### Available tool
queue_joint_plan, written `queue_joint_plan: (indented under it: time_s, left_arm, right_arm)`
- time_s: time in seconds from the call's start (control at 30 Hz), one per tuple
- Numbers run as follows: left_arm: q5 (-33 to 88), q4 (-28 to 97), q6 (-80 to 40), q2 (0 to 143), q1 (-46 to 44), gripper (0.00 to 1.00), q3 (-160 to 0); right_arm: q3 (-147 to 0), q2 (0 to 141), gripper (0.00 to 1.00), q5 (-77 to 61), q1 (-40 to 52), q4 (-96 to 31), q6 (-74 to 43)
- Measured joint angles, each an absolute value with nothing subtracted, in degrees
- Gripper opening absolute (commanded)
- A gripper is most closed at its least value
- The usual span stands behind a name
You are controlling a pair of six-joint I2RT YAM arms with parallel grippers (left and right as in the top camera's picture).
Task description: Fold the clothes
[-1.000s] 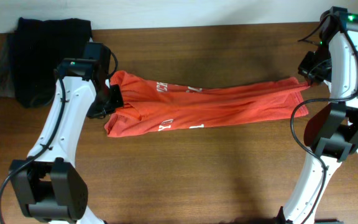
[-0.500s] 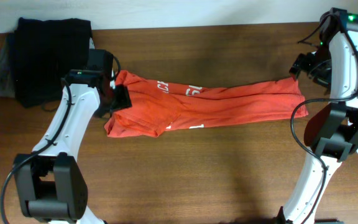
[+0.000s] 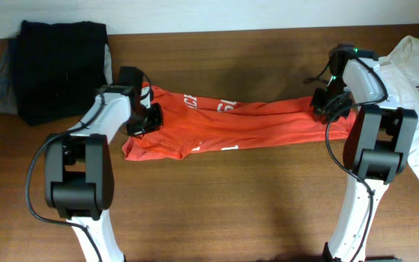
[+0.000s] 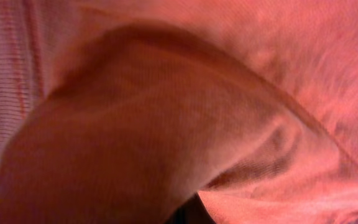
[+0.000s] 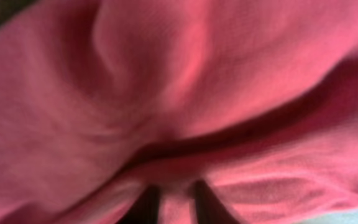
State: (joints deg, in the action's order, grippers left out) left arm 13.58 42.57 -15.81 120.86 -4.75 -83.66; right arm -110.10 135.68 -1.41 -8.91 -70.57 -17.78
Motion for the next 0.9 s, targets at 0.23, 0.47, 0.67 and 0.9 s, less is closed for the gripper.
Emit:
queue_joint_plan:
  time_s: [0.23,0.47,0.67,0.9]
  left_arm:
    - [12.9,47.4,-20.8,122.4,2.9,0.01,-86.1]
    - [-4.7,53.1,-28.7,121.4,15.9,0.01,-86.3]
    - [-9.3,55.9,-29.7,106.0,15.5,0.80,-87.7]
    - [-3.2,61.0,-29.8,102.6,12.9,0.99,-87.9]
  right_arm:
    - [-106.9,133.9,0.18,-1.5,-8.8,-67.5,-17.9]
    - [-110.5,135.0,0.69,-1.1,-4.5,-75.5,-17.6]
    - [-132.6,135.7,0.98,-0.3,-5.1,-86.3,-16.5]
    - [-127.9,135.8,0.99,-0.5,-21.8,-80.0,-7.0]
